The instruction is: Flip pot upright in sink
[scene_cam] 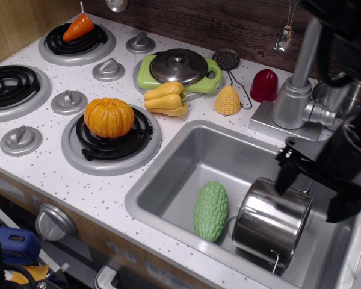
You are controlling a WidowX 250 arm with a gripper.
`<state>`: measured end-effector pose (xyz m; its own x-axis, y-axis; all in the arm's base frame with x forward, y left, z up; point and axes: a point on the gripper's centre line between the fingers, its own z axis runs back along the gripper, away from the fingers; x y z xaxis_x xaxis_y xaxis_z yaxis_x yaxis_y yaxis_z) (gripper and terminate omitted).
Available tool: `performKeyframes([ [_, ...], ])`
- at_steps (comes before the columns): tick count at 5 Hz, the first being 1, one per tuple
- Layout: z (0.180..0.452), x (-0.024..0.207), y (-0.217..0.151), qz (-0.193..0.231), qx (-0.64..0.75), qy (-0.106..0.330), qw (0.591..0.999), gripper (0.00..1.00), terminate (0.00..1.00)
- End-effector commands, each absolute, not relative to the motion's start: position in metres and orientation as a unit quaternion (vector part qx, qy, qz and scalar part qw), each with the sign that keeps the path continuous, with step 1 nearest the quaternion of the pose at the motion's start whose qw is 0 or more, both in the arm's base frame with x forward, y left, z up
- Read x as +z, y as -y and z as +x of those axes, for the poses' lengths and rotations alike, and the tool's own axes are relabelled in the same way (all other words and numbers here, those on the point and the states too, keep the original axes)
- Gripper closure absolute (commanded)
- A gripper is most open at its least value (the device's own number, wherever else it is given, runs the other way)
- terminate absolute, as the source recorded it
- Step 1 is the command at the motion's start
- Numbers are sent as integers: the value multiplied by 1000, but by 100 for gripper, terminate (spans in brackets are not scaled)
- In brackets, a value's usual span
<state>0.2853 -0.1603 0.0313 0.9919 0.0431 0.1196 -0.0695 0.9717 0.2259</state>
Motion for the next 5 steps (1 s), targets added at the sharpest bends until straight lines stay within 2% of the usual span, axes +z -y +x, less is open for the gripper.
performKeyframes([
  [1, 290, 32, 169, 175, 23, 92, 980, 0, 0],
  [2, 289, 24, 169, 235, 9, 92, 968, 0, 0],
  [4, 282, 14, 157, 284, -8, 104, 953, 0, 0],
  [5, 281, 17, 147, 277, -22, 115, 954, 0, 0],
])
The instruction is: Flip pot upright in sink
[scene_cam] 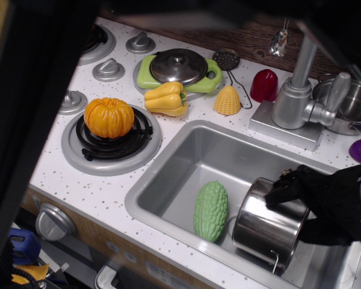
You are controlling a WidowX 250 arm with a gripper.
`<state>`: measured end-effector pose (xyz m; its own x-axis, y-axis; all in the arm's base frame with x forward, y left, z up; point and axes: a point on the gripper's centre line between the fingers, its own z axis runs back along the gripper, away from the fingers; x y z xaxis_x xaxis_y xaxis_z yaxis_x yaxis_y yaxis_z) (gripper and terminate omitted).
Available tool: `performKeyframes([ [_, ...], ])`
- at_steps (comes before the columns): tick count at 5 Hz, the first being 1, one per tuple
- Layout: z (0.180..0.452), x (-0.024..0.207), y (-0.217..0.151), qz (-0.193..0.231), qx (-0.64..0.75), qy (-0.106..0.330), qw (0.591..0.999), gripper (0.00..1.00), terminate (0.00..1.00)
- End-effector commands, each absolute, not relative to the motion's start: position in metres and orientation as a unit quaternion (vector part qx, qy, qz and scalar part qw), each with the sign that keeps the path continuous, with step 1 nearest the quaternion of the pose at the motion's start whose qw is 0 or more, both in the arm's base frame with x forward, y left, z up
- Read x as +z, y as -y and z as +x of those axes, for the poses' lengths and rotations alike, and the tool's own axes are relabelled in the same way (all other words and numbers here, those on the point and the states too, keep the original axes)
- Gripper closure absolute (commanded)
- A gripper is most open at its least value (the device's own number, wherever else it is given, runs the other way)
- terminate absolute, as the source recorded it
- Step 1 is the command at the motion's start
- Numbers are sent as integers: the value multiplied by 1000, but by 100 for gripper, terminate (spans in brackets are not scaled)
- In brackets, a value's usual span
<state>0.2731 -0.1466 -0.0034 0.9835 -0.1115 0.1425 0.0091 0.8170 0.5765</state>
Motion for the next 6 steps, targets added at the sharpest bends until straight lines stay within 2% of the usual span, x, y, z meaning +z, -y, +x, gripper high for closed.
performKeyframes([
  [1, 281, 18, 138, 270, -19, 135, 953, 100, 0],
  [2, 280, 18, 131, 260, -17, 156, 953, 100, 0],
  [3, 279, 19, 125, 224, -7, 163, 961, 100, 0],
  [5, 278, 24, 116, 184, 1, 154, 971, 100, 0],
  [6, 276, 21, 110, 128, 6, 161, 979, 100, 0],
])
